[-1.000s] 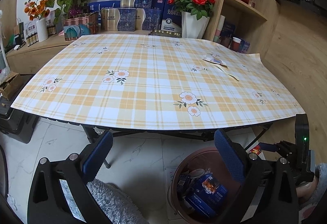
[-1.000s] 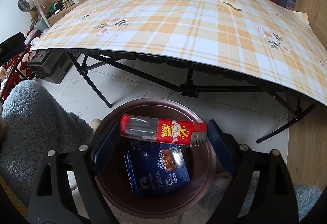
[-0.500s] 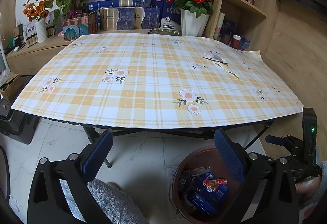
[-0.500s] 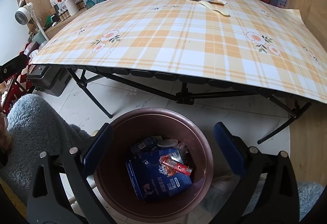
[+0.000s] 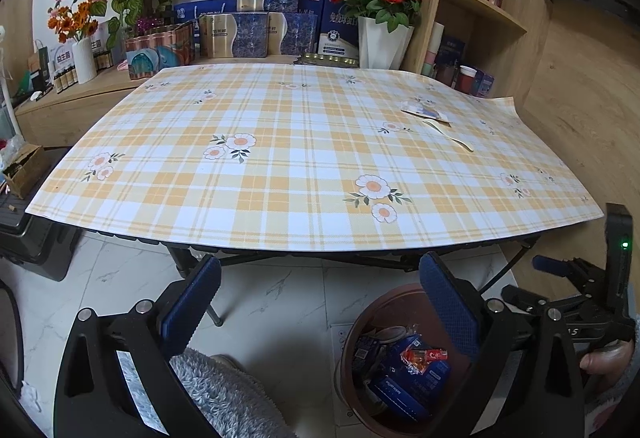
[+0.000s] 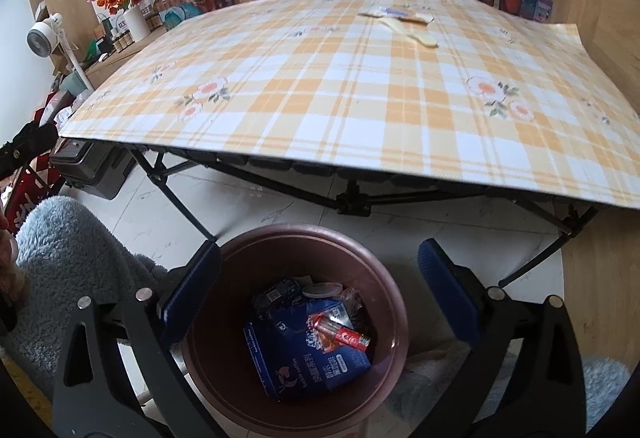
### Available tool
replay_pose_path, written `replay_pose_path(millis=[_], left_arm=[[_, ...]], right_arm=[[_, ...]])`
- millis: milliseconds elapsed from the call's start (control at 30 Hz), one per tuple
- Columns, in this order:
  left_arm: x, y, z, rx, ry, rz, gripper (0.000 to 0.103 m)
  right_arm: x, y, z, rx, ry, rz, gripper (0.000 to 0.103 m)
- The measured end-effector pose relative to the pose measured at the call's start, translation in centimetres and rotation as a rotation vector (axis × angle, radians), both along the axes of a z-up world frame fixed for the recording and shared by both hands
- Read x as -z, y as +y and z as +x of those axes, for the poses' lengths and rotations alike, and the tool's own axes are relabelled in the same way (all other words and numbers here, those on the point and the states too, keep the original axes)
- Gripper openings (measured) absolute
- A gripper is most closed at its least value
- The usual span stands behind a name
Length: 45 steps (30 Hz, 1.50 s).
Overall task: Collect trash
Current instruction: 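Move the right tool to the white plastic fork on the table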
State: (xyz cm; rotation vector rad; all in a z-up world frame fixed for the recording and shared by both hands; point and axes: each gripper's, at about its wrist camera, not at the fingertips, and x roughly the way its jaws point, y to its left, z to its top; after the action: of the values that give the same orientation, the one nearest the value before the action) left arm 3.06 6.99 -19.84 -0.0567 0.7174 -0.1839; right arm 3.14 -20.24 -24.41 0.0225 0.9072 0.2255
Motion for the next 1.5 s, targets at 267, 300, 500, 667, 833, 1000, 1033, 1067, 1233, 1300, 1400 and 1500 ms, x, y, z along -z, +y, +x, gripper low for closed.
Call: replay_pose_path(millis=[267, 300, 500, 667, 833, 1000, 1033, 1067, 1233, 1300, 1400, 1500], left_arm=[[-2.2, -0.7, 1.8, -0.006, -0.058, 0.029, 0.097], [-2.5, -0.7, 2.1, -0.004, -0.066, 0.028, 0.097], [-4.9, -0.9, 4.4, 0.035, -0.127, -0.022, 0.097], [-6.2, -1.5, 5.9, 0.08, -0.184, -0.037, 0.097], [-7.1, -2.1, 8.0, 0.099, -0.213, -0.032, 0.097], [-7.4, -2.8, 10.5, 0.099, -0.226, 0.004, 0.097], [-7.4, -2.9, 10.9, 0.093, -0.227, 0.01, 0.097], [-7.4, -2.9, 11.5, 0.088, -0.224, 0.015, 0.097], [-7.3, -2.6, 13.5, 0.044, -0.227, 0.07, 0.097], [-6.9, -2.2, 14.2, 0.032, -0.216, 0.089, 0.097], [-6.3, -1.6, 15.1, 0.015, -0.195, 0.096, 0.097], [-5.5, -0.7, 16.0, 0.003, -0.157, 0.077, 0.097]], right_arm=[[-3.1, -2.2, 1.3, -0.02, -0.048, -0.037, 0.097], [-3.5, -2.5, 1.7, -0.028, -0.054, -0.041, 0.097], [-6.1, -4.0, 4.5, -0.072, -0.082, -0.055, 0.097], [-7.7, -5.1, 7.3, -0.069, -0.103, -0.043, 0.097], [-8.2, -5.4, 10.0, -0.055, -0.112, -0.061, 0.097], [-7.9, -5.6, 12.8, -0.058, -0.097, -0.047, 0.097], [-7.8, -5.5, 13.4, -0.074, -0.094, -0.032, 0.097], [-7.7, -5.5, 14.0, -0.083, -0.095, -0.024, 0.097], [-7.2, -5.4, 16.7, -0.102, -0.108, -0.028, 0.097], [-6.6, -5.3, 18.3, -0.091, -0.082, -0.068, 0.097], [-5.5, -5.2, 20.6, -0.054, -0.03, -0.12, 0.097], [-4.9, -5.2, 22.1, -0.047, -0.029, -0.123, 0.097]])
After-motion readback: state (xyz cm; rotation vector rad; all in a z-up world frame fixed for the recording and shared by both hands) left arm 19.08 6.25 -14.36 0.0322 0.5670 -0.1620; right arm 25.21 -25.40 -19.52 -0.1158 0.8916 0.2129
